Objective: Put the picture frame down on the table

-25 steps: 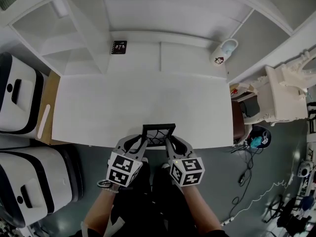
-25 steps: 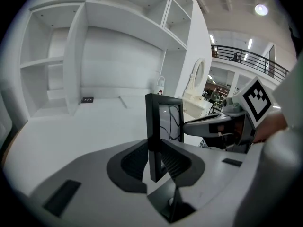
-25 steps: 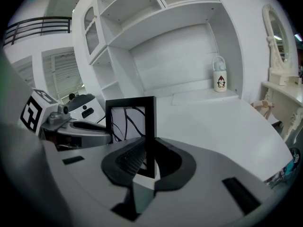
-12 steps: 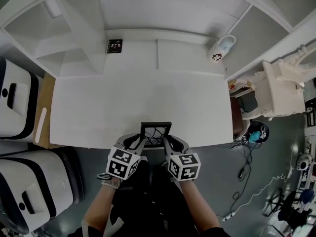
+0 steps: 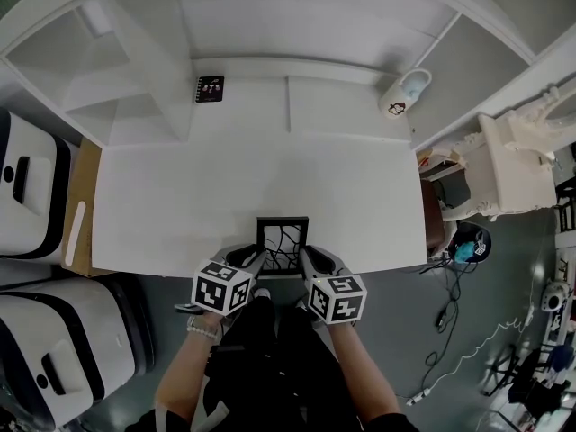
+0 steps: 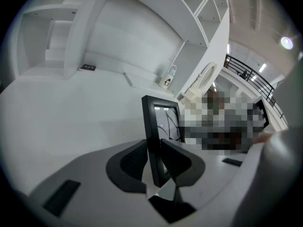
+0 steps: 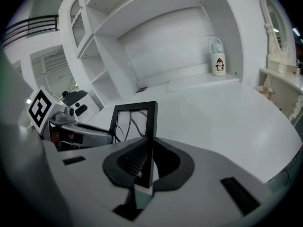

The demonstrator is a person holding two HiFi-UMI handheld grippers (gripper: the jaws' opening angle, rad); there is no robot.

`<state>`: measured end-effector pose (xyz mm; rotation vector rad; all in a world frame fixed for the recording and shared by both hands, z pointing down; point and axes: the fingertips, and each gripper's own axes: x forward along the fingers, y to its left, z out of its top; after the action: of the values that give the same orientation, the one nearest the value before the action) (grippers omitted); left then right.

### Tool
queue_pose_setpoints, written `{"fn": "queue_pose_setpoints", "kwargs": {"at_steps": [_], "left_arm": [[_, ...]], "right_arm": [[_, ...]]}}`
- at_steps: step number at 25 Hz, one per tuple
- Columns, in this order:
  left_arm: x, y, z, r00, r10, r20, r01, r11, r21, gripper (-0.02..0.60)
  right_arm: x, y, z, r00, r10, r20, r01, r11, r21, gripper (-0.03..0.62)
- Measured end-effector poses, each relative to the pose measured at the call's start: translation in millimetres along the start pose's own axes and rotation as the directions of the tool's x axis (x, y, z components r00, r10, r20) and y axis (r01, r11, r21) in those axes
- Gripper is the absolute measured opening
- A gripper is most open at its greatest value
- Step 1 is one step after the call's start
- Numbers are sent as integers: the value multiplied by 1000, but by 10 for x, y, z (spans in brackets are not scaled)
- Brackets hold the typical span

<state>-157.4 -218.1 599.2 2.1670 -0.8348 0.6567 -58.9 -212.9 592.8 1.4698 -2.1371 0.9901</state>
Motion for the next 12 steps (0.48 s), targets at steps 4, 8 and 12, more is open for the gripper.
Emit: {"fn": "queue_pose_setpoints", "kwargs": {"at_steps": [4, 8, 12], "left_arm": [[81, 48, -12, 999, -17, -28, 16, 999, -41, 87], [167, 103, -28, 998, -28, -48, 23, 995, -94, 87], [227, 170, -69, 997, -24, -70, 13, 989, -148, 87]], "right_arm": [[70, -51, -20, 1000, 1, -8, -1, 1000, 15, 37], [133, -93, -47, 1000, -5, -19, 6, 1000, 15, 37], [192, -110, -73, 999, -7, -39, 7, 1000, 12, 37]]}}
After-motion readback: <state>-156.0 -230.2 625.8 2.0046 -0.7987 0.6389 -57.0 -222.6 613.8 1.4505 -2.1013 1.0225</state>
